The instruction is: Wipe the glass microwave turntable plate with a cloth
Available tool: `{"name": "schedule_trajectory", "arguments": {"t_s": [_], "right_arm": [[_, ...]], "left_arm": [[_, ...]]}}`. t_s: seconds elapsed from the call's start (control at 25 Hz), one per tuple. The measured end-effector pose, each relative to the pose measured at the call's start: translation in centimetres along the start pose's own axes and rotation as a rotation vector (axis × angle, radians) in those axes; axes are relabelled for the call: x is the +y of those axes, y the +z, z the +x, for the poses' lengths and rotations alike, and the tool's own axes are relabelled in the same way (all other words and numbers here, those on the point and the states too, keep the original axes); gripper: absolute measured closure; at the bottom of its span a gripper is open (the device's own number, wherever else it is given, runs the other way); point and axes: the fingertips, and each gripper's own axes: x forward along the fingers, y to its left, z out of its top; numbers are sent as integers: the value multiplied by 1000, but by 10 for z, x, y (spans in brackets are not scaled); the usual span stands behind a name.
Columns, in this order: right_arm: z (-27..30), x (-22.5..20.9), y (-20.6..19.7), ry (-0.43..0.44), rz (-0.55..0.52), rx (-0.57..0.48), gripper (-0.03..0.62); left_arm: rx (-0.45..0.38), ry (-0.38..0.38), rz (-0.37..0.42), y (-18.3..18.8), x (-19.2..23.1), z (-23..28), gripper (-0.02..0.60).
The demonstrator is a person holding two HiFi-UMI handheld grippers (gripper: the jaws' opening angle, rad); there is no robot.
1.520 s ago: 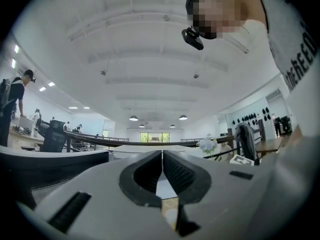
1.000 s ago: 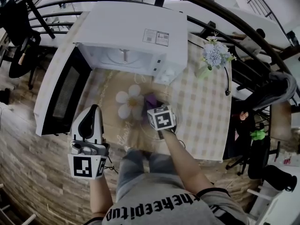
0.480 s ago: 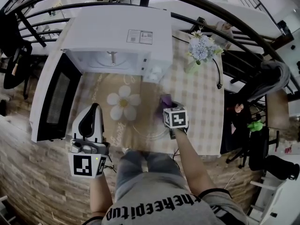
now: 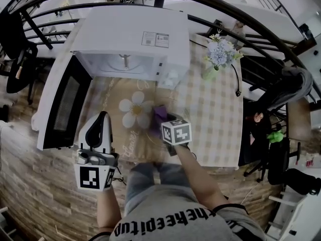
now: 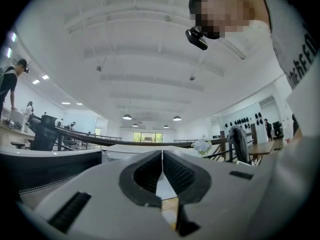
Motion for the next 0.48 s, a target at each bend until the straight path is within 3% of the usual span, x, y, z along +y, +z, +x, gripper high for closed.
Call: {"name": "schedule_trajectory", "arguments": {"t_s": [0.16,0.36,0.48], "right_arm": [[18,46,-2,79,-47,24,485],[34,56,-16,29,-215,66,485],[33,54,-16,19,-204,58,485]], "left_arm": [[6,12,-1,1,10,-6,571],[17,8,-8,-4,22,-12,571],[16,-9,-26,-6,27,-9,571]]}}
